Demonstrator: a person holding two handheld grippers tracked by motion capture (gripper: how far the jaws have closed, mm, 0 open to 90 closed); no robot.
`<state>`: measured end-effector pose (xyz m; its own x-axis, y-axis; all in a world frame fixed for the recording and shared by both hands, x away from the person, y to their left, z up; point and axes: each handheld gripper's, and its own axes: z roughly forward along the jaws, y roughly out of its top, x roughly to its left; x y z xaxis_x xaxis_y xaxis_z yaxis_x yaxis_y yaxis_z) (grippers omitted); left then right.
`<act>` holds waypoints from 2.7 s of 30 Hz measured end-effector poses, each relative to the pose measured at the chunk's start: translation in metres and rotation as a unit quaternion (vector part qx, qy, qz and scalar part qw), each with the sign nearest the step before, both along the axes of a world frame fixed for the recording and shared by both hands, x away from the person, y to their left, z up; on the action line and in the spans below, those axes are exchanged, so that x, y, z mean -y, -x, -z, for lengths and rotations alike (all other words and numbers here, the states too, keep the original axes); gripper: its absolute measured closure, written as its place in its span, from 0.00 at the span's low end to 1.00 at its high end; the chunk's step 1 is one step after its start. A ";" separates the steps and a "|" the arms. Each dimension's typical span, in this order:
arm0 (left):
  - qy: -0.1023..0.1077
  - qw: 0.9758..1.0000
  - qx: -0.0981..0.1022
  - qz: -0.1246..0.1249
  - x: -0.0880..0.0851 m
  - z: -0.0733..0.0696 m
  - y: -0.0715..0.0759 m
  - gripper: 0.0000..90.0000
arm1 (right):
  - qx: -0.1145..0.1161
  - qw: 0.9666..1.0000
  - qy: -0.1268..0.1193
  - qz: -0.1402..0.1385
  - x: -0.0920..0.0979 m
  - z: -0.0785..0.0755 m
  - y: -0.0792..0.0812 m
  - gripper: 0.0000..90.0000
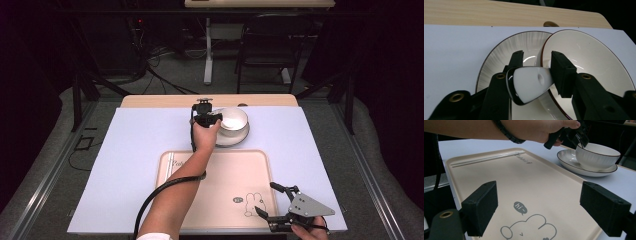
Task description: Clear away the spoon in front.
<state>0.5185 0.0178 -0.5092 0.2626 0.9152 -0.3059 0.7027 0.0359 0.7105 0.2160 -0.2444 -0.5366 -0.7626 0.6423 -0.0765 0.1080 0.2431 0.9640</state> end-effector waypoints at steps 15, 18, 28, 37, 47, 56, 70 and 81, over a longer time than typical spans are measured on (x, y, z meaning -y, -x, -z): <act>-0.006 1.000 0.024 0.013 -0.002 -0.020 0.003 0.93 | -0.003 1.000 -0.001 0.002 0.001 0.000 0.000 0.16; -0.008 0.999 0.027 0.018 -0.001 -0.023 0.003 0.94 | -0.002 1.000 0.000 0.001 0.001 0.000 0.000 0.16; -0.018 0.999 0.038 0.025 0.000 -0.039 0.004 0.95 | -0.002 1.000 -0.001 0.002 0.001 0.000 0.000 0.16; -0.012 0.998 0.046 0.035 0.002 -0.049 0.005 0.95 | -0.001 1.000 0.000 0.001 0.001 0.000 0.000 0.16; -0.008 0.998 0.048 0.038 0.002 -0.060 0.006 0.95 | -0.002 1.000 -0.002 0.001 0.001 0.000 0.000 0.16; 0.004 0.998 0.052 0.042 -0.003 -0.072 0.009 0.95 | 0.000 1.000 -0.001 0.000 0.000 0.000 0.000 0.16; 0.009 0.996 0.054 0.066 -0.008 -0.089 0.018 0.95 | 0.000 1.000 -0.001 0.001 0.000 0.000 0.000 0.16; 0.023 0.996 0.037 0.076 -0.028 -0.088 0.029 0.95 | 0.001 1.000 0.000 0.002 0.000 0.000 0.000 0.16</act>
